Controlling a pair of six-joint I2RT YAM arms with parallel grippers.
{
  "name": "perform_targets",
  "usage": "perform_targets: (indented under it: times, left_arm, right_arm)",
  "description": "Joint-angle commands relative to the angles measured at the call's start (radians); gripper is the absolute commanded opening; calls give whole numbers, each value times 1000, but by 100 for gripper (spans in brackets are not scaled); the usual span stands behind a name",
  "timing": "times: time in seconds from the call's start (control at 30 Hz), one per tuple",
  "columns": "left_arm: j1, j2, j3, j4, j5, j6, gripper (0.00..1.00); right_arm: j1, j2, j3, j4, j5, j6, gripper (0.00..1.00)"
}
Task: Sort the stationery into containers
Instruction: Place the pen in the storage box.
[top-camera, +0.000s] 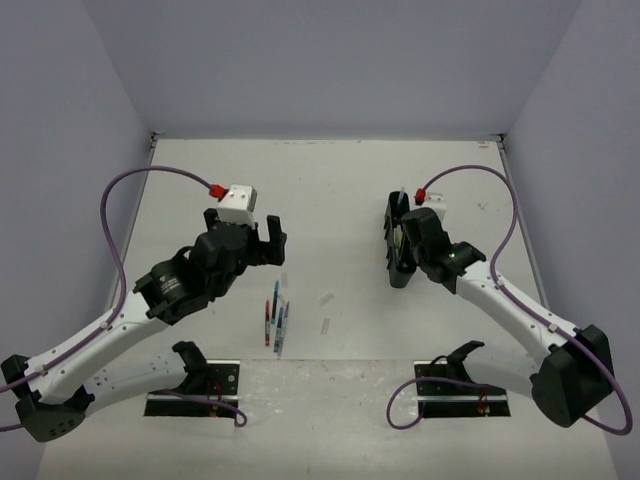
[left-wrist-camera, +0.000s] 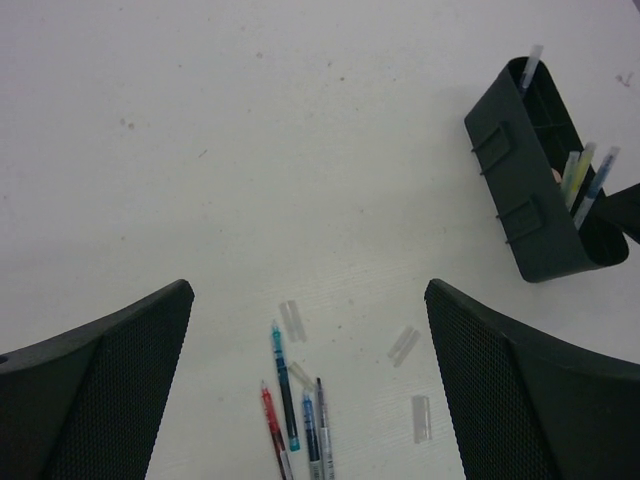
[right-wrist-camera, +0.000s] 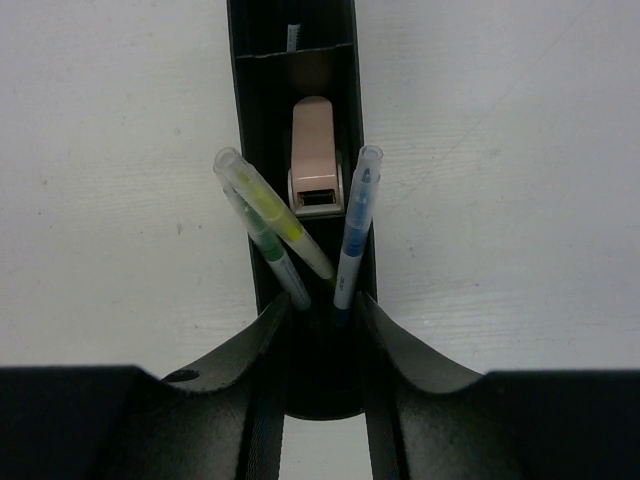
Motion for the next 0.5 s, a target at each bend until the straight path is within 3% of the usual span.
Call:
perform_targets:
  times: [0.0,0.1,0.23,0.27,0.33,0.4,0.47]
  left_arm:
    - [2,-20,-18,-105,-101,-52,100]
    - [3,4,-41,-151,-128,-83,100]
    - [24,72,-57,-223,-159,-173,100]
    - [27,83,-58,-239,-158,-184,100]
    - [28,91,-60,-241,-151,-184,100]
    - [31,88,-61,-251,-162,-183,100]
    - [33,82,-52,-281,-182,-194,100]
  right_arm:
    - [0,-72,68,-27,-4,-15,34]
    - [20,-108,133,-53,-43,-43,37]
    - [138,-82,234,-89,-74,-44,50]
    - [178,-72,260,-104,-50,-21,57]
    - [251,-16,293,-121,-20,20,92]
    - [275,16,303,-109,-25,53,98]
    - [294,83,309,-98,-47,84,99]
